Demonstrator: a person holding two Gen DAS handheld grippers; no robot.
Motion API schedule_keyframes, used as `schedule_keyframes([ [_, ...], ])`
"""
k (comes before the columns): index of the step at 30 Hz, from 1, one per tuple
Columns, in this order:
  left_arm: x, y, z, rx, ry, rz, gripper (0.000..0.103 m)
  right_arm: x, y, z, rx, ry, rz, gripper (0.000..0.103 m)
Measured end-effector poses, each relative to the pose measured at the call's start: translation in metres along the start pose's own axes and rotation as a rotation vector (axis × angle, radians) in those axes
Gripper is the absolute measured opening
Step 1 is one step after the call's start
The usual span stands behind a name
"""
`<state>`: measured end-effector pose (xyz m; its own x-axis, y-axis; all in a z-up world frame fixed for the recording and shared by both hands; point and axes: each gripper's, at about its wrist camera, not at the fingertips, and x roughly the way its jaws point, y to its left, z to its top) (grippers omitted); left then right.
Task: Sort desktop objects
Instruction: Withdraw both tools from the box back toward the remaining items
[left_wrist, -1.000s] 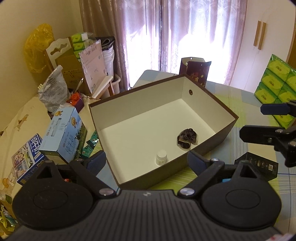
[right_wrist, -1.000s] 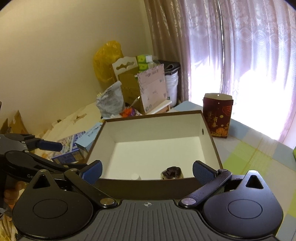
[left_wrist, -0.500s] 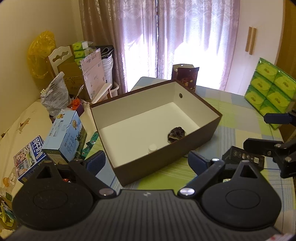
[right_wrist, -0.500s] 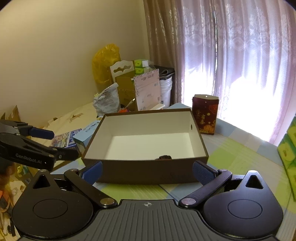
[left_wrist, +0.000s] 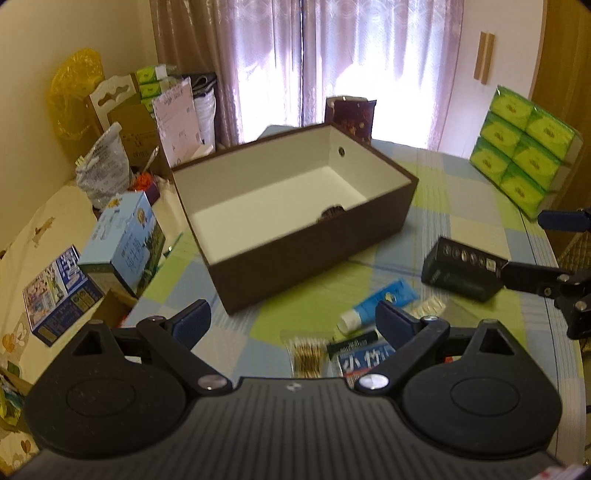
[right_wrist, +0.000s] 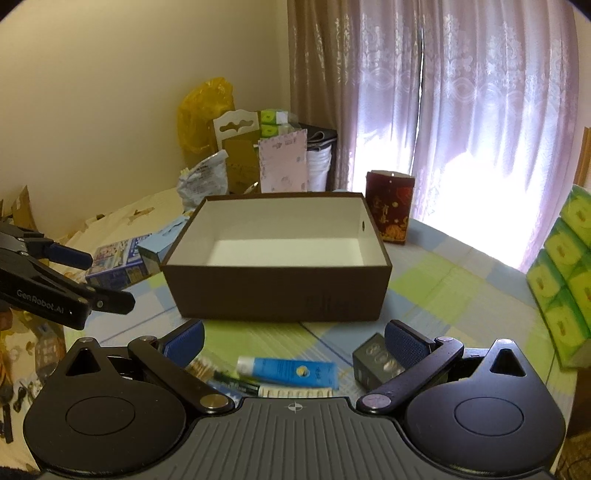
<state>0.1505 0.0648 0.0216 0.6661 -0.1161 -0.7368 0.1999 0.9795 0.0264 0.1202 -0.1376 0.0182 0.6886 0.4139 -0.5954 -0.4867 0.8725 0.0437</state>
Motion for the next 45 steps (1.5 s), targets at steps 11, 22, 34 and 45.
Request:
schedule_keyframes([
  [11,-0.001,-0.011,-0.024,-0.003,0.055,-0.008,0.094,-0.005,0.005,-0.023,0.003,0.042,0.03,0.101],
  [22,0.01,-0.011,-0.042,-0.008,0.101,0.011,0.094,0.008,0.008,-0.037,0.005,0.099,0.047,0.101],
  [34,0.022,-0.001,-0.057,-0.013,0.134,0.024,0.093,0.021,0.005,-0.065,0.045,0.179,0.024,0.101],
  [45,0.039,0.006,-0.063,-0.023,0.141,0.011,0.092,0.039,-0.009,-0.083,0.107,0.217,-0.017,0.101],
])
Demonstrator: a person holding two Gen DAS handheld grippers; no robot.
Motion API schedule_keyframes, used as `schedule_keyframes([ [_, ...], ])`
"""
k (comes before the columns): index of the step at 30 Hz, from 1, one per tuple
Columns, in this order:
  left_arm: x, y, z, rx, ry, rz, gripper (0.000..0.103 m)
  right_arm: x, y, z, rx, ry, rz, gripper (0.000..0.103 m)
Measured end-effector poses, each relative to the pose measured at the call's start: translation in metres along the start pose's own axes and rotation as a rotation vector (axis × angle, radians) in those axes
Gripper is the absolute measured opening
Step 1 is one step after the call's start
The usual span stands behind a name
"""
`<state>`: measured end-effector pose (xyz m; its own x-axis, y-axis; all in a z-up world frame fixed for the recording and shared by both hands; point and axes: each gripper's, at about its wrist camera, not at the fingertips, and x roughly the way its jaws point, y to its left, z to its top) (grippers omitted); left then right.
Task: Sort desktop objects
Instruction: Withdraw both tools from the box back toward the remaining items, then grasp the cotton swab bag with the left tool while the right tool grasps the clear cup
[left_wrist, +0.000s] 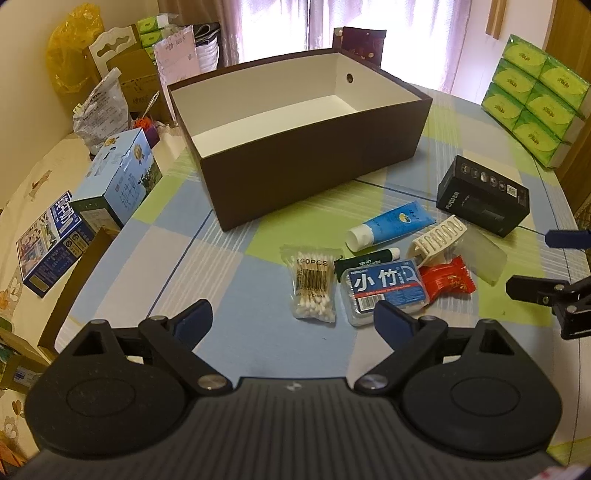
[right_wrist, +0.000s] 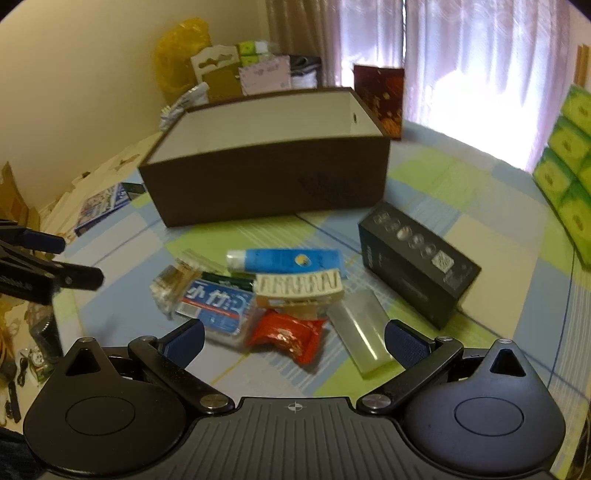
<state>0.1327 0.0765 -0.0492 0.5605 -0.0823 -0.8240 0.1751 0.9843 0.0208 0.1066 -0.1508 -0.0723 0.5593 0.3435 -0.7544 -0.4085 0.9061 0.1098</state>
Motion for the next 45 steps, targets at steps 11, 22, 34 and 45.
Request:
schedule_keyframes([
  [11,0.027,0.01,0.0,-0.004,0.028,-0.007,0.09,0.023,-0.016,-0.008,0.005,0.022,-0.044,0.093],
  [22,0.058,0.017,0.011,0.003,0.056,-0.02,0.086,0.056,-0.036,-0.011,-0.046,0.079,-0.11,0.069],
  [34,0.102,0.015,0.021,0.062,0.11,-0.106,0.063,0.076,-0.047,-0.008,-0.023,0.105,-0.145,0.068],
  [45,0.135,0.009,0.027,0.135,0.157,-0.178,0.028,0.075,-0.055,-0.009,0.046,0.113,-0.163,0.068],
])
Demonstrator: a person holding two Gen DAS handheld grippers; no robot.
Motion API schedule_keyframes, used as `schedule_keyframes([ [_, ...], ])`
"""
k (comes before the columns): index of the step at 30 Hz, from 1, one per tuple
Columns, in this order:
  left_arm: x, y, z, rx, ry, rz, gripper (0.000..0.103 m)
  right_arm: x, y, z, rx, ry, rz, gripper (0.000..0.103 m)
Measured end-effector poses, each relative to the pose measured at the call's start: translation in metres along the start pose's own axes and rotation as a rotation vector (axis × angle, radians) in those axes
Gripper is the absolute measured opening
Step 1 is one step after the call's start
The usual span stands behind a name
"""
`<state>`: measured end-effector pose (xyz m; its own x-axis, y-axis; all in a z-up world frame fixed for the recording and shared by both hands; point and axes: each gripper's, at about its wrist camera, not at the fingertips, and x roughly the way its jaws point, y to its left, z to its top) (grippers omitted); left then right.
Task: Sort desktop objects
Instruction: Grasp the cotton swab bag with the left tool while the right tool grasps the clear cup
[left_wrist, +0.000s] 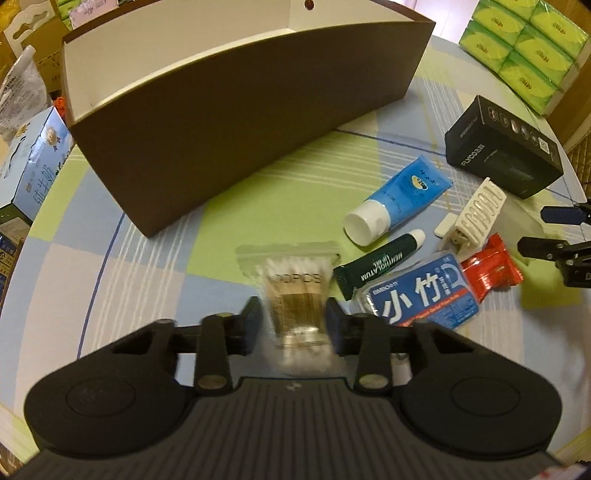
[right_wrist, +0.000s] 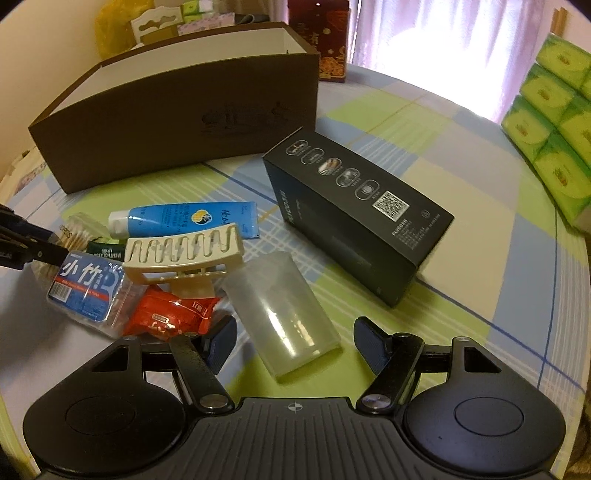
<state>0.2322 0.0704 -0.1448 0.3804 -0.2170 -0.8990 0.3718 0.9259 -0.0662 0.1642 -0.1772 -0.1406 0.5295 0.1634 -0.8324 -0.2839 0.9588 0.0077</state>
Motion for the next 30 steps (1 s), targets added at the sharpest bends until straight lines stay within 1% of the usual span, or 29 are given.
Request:
schedule_keyframes([
  [1,0.0,0.002,0.0,0.003,-0.005,0.004,0.027,0.0,-0.001,0.0,0.002,-0.001,-0.002,0.068],
  [2,0.0,0.004,0.001,0.006,-0.01,0.01,0.023,0.0,-0.001,0.0,0.002,-0.001,-0.001,0.068],
  [5,0.0,0.017,0.004,-0.021,-0.008,0.025,0.023,0.0,-0.001,-0.001,-0.002,-0.001,0.0,0.068],
  [8,-0.001,0.033,0.006,-0.056,-0.001,0.01,0.023,0.002,0.001,0.001,-0.015,0.001,0.005,0.068],
  [12,-0.001,0.039,0.008,-0.052,0.0,0.002,0.023,0.008,0.003,0.003,-0.038,0.007,0.005,0.068],
  [13,0.0,0.038,0.009,-0.05,-0.002,0.002,0.024,0.01,0.004,0.004,-0.043,0.009,0.005,0.068],
  [14,0.0,0.038,0.01,-0.045,-0.002,-0.003,0.03,0.012,0.004,0.005,-0.05,0.009,0.007,0.068],
  [16,0.003,0.035,0.012,-0.036,-0.006,-0.005,0.037,0.016,0.005,0.008,-0.069,0.012,0.011,0.068],
  [21,0.013,0.03,0.017,-0.024,-0.008,0.004,0.036,0.024,0.008,0.011,-0.095,0.011,0.013,0.068],
  [22,0.015,0.029,0.018,-0.022,-0.009,0.006,0.035,0.025,0.008,0.011,-0.096,0.011,0.015,0.067],
  [26,0.016,0.026,0.02,0.002,-0.021,0.02,0.025,0.028,0.011,0.008,-0.106,0.028,0.008,0.053],
  [28,0.014,0.024,0.019,0.011,-0.023,0.023,0.023,0.027,0.012,0.007,-0.102,0.036,-0.006,0.049],
  [30,0.013,0.023,0.017,0.009,-0.024,0.025,0.022,0.026,0.009,0.005,-0.066,0.043,-0.009,0.049],
])
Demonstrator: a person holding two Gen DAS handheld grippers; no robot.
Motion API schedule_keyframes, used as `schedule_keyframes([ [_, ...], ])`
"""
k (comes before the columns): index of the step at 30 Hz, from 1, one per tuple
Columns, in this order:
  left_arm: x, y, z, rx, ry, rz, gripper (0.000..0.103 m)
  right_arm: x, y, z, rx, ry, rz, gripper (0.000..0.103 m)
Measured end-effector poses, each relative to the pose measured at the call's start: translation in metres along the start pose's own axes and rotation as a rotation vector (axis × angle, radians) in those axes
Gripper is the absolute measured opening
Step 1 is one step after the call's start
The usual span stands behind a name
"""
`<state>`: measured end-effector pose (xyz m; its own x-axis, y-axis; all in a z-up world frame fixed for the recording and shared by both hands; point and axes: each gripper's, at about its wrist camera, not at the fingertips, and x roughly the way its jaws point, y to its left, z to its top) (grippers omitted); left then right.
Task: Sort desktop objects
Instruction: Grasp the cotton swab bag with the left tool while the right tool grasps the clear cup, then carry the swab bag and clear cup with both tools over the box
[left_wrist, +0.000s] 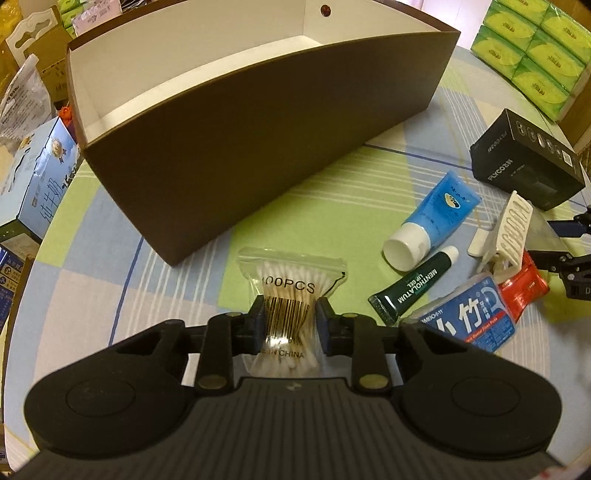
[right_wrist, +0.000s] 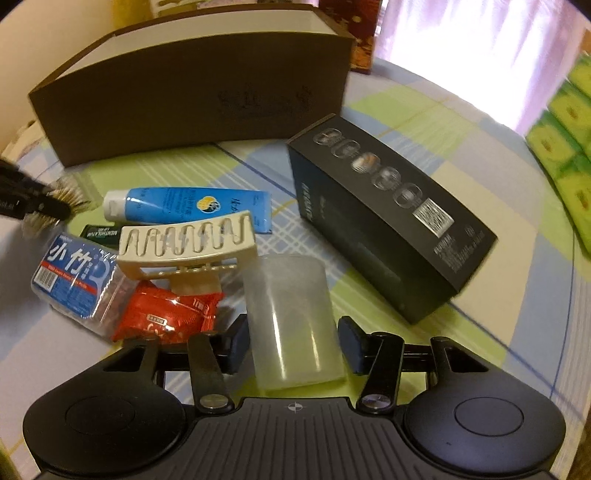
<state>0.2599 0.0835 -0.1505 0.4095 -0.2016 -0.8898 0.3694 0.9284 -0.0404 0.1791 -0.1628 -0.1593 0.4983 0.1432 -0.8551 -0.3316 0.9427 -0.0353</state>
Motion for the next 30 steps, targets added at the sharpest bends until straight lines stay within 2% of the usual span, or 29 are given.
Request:
schedule_keyframes([
  [12,-0.021,-0.006,-0.013,-0.028,0.004,-0.009,0.019,-0.024,-0.007,-0.012,0.116,-0.002,0.016,0.049],
  [30,-0.087,-0.012,-0.011,-0.054,-0.126,-0.031,0.019,-0.06,0.026,0.012,0.053,-0.093,0.108,0.049],
])
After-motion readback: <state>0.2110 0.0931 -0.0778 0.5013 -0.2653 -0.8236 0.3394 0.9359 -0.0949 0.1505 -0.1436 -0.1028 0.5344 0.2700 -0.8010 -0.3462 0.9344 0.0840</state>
